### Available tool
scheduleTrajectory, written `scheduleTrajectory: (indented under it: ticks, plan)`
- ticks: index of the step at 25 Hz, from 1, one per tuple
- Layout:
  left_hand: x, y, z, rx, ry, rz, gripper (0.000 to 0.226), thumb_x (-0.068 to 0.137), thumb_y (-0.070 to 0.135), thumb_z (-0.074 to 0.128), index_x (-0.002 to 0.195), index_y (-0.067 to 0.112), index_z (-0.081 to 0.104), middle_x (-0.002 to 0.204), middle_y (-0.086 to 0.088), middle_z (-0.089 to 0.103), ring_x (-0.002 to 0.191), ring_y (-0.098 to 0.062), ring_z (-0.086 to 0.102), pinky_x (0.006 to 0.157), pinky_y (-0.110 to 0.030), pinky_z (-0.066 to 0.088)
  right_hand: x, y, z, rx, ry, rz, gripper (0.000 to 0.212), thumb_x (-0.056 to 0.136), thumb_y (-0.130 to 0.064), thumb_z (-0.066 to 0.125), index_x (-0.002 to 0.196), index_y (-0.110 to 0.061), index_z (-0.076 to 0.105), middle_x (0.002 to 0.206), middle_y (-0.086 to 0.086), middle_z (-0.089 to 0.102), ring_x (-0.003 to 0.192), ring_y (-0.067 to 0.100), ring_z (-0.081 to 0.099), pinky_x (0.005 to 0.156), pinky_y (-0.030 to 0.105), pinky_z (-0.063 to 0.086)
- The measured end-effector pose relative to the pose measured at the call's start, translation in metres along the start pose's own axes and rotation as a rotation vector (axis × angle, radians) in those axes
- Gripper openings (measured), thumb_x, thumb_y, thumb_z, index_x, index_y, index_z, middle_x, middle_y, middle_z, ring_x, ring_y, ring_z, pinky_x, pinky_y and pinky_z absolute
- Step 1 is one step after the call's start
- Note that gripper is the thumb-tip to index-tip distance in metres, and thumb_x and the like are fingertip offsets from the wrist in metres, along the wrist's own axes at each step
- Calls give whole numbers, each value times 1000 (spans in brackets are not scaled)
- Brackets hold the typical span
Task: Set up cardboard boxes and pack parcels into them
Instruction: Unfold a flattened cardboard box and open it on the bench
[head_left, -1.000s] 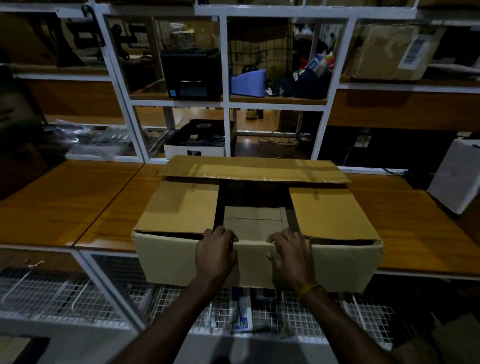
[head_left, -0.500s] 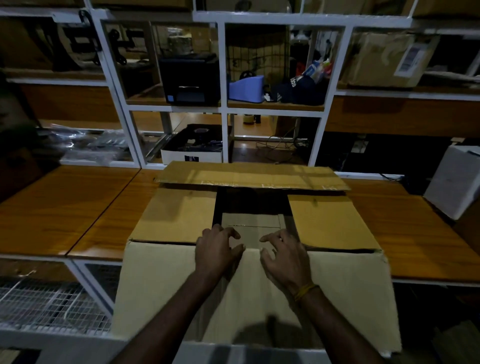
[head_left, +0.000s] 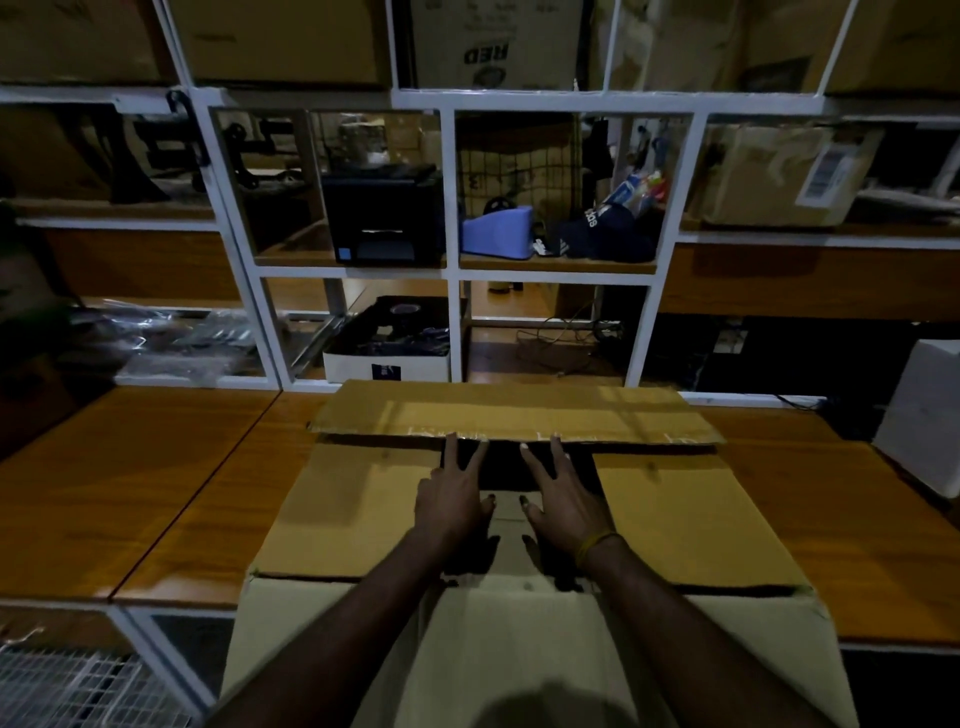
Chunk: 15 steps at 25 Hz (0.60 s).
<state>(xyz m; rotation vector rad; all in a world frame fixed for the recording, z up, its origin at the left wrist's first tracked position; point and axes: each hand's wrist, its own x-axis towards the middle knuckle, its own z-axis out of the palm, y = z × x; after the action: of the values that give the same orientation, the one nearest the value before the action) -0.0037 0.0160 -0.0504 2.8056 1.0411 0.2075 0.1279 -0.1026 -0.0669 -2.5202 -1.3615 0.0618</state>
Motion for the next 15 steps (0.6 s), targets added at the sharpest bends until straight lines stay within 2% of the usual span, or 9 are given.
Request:
scheduleTrajectory:
  ticks: [2, 4, 6, 7, 10, 12, 15]
  plan:
    - [17, -4, -2, -57, 35, 29, 88, 93, 41, 62, 159, 34, 4, 166, -13, -13, 131, -37, 47, 89, -42, 51, 15, 5, 3, 20, 35, -23, 85, 96, -29, 58, 158, -36, 0, 162, 3, -27, 150, 29, 19, 95, 37, 52]
    - [34, -9, -3, -126, 121, 80, 87, 93, 37, 63, 159, 33, 6, 165, -10, -19, 139, -35, 40, 91, -40, 52, 32, 4, 3, 69, 100, -47, 87, 95, -25, 60, 158, -36, 0, 161, 1, -31, 147, 31, 27, 91, 36, 54]
    - [52, -15, -5, -175, 247, 140, 86, 93, 33, 65, 159, 33, 10, 165, -8, -22, 137, -32, 43, 92, -37, 53, 50, 1, -2, 88, 205, -56, 89, 93, -22, 62, 158, -34, 2, 160, -1, -33, 144, 32, 33, 86, 36, 56]
    - [62, -18, -6, -184, 309, 171, 86, 92, 32, 65, 159, 33, 12, 165, -8, -22, 136, -33, 44, 95, -37, 52, 61, 0, -6, 75, 267, -64, 90, 92, -21, 63, 158, -32, 3, 159, 0, -34, 144, 33, 32, 89, 39, 55]
    - [102, -27, -13, -115, 440, 243, 90, 90, 34, 67, 160, 32, 9, 163, -13, -25, 146, -38, 27, 111, -47, 40, 102, 0, -21, -81, 426, -101, 98, 85, -21, 70, 159, -24, 6, 161, 12, -27, 148, 40, 20, 108, 52, 42]
    - [133, -32, -19, -52, 454, 259, 92, 89, 36, 67, 160, 33, 7, 163, -15, -26, 150, -40, 16, 114, -51, 33, 132, 1, -30, -169, 459, -85, 100, 83, -24, 73, 159, -24, 8, 162, 17, -21, 150, 40, 13, 111, 57, 36]
    - [178, -40, -28, -19, 445, 255, 90, 90, 36, 65, 159, 34, 8, 163, -15, -23, 150, -44, 13, 114, -54, 30, 176, 0, -43, -247, 431, -30, 96, 83, -28, 71, 158, -27, 12, 163, 19, -16, 151, 40, 10, 112, 59, 28]
